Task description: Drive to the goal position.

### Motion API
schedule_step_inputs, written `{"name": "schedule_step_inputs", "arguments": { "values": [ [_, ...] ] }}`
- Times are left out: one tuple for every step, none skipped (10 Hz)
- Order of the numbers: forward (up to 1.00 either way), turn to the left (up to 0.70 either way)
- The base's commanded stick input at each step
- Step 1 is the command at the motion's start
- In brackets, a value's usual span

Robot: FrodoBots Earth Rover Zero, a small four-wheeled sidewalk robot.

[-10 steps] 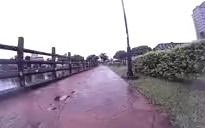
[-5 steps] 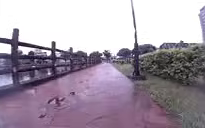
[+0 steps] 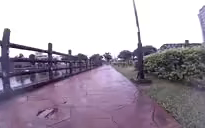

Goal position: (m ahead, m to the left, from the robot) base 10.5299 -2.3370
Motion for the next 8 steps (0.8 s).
{"name": "schedule_step_inputs", "arguments": {
  "values": [
    [0.7,0.0],
    [0.7,0.0],
    [0.7,0.0],
    [0.7,0.0],
    [0.7,0.0],
    [0.7,0.0],
    [0.7,0.0],
    [0.7,0.0]
  ]
}}
